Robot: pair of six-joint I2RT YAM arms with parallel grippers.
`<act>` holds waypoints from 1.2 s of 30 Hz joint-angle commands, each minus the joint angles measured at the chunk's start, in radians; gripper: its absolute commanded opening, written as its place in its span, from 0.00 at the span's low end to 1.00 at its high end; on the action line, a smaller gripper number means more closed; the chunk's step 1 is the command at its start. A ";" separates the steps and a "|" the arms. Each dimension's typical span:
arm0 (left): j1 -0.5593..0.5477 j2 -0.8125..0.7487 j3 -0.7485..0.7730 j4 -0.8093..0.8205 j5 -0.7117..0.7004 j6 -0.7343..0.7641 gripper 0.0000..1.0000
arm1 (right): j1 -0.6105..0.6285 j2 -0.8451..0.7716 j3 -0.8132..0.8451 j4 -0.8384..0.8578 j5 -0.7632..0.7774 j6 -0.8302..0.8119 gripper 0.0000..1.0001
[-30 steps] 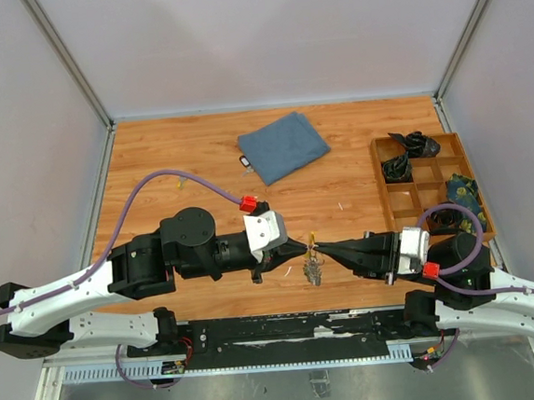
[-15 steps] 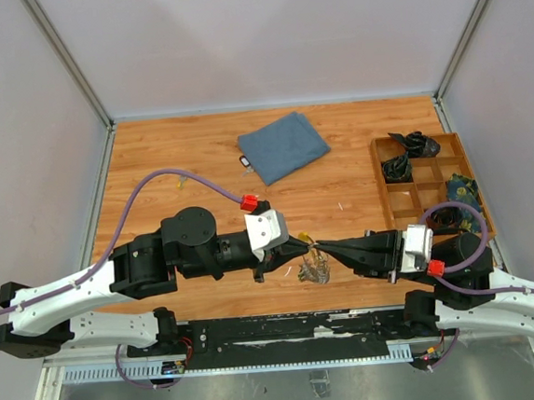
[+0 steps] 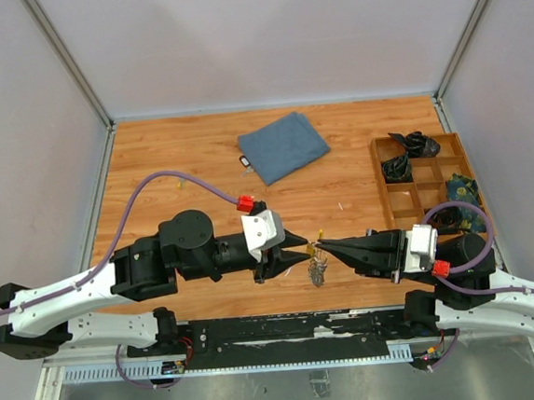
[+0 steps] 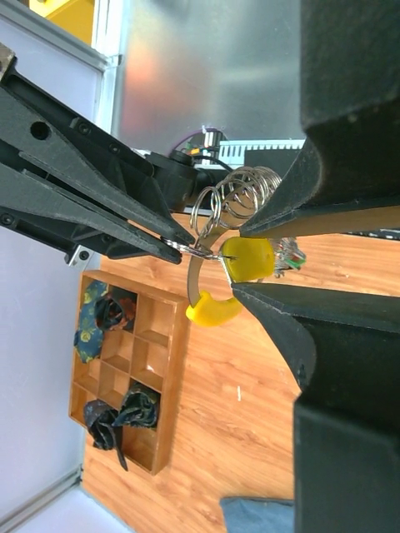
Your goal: Put the keys on the keyring
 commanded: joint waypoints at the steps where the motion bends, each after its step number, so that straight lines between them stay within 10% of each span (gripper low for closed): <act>1: -0.003 -0.036 -0.019 0.101 0.018 -0.021 0.34 | 0.010 -0.009 0.020 0.042 -0.013 0.003 0.00; 29: -0.003 -0.003 -0.054 0.160 0.034 -0.043 0.26 | 0.008 -0.018 0.023 0.042 -0.049 0.015 0.00; 36: -0.003 -0.001 -0.048 0.155 0.032 -0.043 0.06 | 0.009 -0.019 0.019 0.039 -0.046 0.016 0.00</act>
